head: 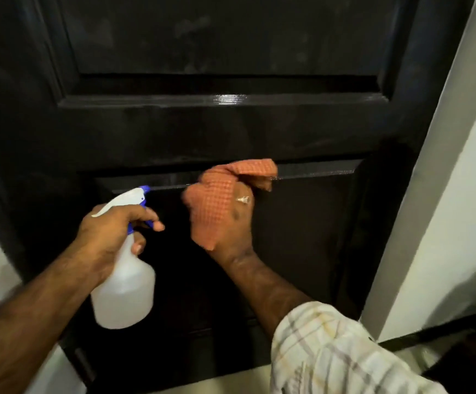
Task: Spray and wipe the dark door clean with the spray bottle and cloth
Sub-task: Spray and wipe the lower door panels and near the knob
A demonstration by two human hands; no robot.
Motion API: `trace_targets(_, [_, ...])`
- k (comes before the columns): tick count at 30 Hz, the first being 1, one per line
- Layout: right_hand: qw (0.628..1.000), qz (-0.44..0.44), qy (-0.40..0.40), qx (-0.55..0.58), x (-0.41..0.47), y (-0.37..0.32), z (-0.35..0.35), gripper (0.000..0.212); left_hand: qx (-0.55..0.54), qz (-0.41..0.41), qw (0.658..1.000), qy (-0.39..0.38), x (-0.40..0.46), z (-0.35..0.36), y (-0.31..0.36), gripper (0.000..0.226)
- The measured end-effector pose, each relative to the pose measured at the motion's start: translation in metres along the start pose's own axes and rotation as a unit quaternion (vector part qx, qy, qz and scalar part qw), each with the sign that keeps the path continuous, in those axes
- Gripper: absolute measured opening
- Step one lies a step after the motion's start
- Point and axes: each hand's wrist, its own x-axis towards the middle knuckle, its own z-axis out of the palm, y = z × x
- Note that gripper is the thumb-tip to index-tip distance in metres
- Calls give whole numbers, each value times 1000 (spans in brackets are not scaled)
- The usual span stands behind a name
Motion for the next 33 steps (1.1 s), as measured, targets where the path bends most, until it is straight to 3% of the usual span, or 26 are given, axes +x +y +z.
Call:
trace_targets(3, [988,-152,11,30,3,-3,10,29,33,9,999,11,4,-11,-3,32])
trace_targets(7, [975,-221,26,2,4,53,-13,37,27,11,1000,-4,5,11,-10,15])
trace_targets(11, [992,-41,113,-45,-42,157,-32,42,14,-8,996,-82,5,69,-24,15])
trace_targets(15, [974,190,123,-2,-91,211,-42,40,-7,-10,990,-140,6,124,-39,18])
trace_targets(16, [960,276,54,12,-100,208,-44,42,-13,-15,988,-153,6,136,-46,21])
trace_targets(19, [878,477,25,-27,-149,212,-20,46,-20,-34,984,-175,5,160,-71,20])
trace_targets(20, [853,520,-28,-21,-182,209,-6,50,-16,-41,983,-180,4,166,-80,17])
trace_targets(21, [845,525,-103,-18,-210,204,7,58,-10,-50,982,-179,2,171,-92,15])
trace_targets(22, [855,504,-122,-9,-231,203,17,67,-5,-56,983,-176,-1,174,-100,14])
trace_targets(23, [875,441,-173,-103,-261,198,27,64,1,-64,983,-174,-3,178,-109,14])
trace_targets(24, [891,393,-165,-156,-289,200,43,54,6,-70,983,-171,-5,179,-117,15])
trace_targets(25, [907,387,-126,-109,-305,205,51,43,13,-74,983,-169,-7,178,-124,16])
trace_targets(26, [882,458,-82,-75,-301,204,58,36,22,-75,982,-169,-7,177,-130,17])
trace_targets(27, [883,453,-96,-80,-307,204,59,31,31,-76,982,-171,-8,176,-135,17])
trace_targets(30, [845,525,34,99,-281,227,32,27,43,-77,980,-177,-8,176,-139,16])
trace_targets(33, [857,484,50,168,-190,256,-19,16,40,-59,981,-181,-3,186,-134,14])
